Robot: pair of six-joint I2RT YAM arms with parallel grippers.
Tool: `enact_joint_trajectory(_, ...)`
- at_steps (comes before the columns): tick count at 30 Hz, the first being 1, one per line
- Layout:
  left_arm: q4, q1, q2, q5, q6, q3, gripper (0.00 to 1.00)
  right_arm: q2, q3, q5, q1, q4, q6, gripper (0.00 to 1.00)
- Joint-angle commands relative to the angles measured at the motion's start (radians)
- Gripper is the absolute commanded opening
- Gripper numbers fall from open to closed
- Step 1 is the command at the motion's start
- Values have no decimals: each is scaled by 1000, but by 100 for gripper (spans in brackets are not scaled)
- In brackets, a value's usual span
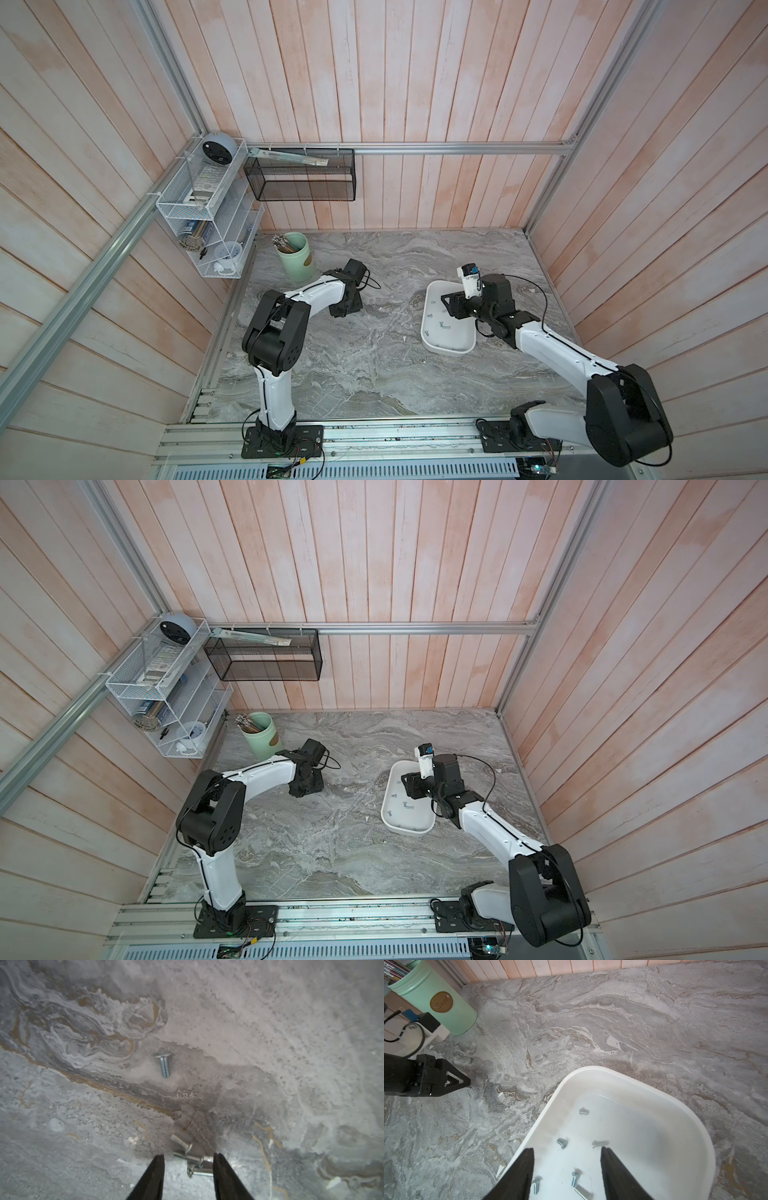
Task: Put the screws on the desktop into the storage box
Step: Adjust the screw at the center of the board.
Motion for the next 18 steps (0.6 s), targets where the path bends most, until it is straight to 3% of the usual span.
enact_joint_trajectory(1,-7,5,7,-22,-9,-41,44,11,20,-12,7,-5,10,57)
enact_joint_trajectory(8,21,5,-20,5,-7,-115,43,13,17,-11,8,-1,16,57)
enact_joint_trajectory(13,33,5,-29,21,-3,-141,33,16,18,-11,7,1,21,57)
enact_joint_trajectory(18,21,2,-38,53,-3,-149,33,12,20,-10,7,-8,16,57)
